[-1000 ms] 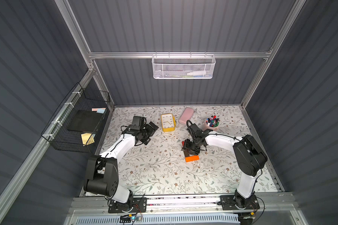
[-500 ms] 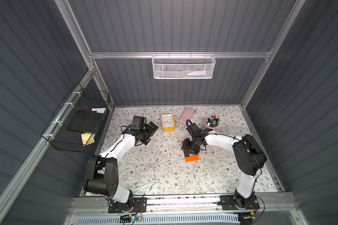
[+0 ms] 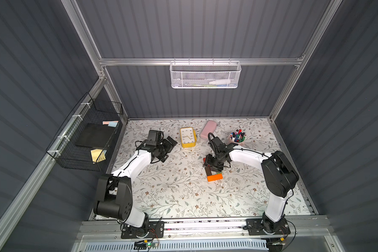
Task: Assemble the number 6 with building blocks
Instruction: Adjust the building block at the center of the board.
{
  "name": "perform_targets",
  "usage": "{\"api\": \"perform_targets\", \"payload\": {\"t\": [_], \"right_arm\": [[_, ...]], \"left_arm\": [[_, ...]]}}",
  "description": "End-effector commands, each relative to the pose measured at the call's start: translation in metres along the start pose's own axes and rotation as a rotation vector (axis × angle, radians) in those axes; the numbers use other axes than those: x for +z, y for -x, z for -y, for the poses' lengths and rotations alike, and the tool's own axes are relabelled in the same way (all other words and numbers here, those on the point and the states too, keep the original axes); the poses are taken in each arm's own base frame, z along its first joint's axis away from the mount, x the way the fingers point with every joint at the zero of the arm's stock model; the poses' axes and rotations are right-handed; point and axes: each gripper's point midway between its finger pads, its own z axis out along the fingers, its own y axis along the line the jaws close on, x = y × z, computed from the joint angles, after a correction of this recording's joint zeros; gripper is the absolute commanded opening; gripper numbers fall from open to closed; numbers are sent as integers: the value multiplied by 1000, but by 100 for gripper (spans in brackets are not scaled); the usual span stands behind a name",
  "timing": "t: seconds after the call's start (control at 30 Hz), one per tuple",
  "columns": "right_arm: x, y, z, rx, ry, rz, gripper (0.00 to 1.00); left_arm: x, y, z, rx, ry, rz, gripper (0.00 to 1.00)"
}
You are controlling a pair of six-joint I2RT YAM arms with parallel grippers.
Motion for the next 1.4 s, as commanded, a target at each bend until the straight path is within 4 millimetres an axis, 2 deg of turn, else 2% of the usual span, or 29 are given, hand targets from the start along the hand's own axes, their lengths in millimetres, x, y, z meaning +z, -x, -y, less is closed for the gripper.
{"api": "perform_targets", "payload": {"t": [0.0,0.1,0.23,0.53,0.73,0.93,1.2,1.37], "right_arm": [[-33,9,-11,-27,-6,71,63],[-49,20,-12,-23,-24,139,63],[-63,36,6,32,-73,221,63],[-74,68,34,100,-99,282,64],[-72,87,49,123,-107,272,64],[-61,87,52,87,-105,230,64],[-46,73,60,60,-97,173,64],[-40,64,65,65,-77,145,64]], "left_arm": [[4,-1,-5,-3,17,2,99],[9,-3,-6,-33,-1,-1,99],[18,-14,-4,-47,-14,-22,99],[47,-56,4,-65,-35,-90,99],[68,-89,12,-82,-55,-148,99],[84,-111,18,-98,-69,-175,99],[100,-143,21,-103,-77,-219,100],[113,-154,23,-106,-80,-209,99]]}}
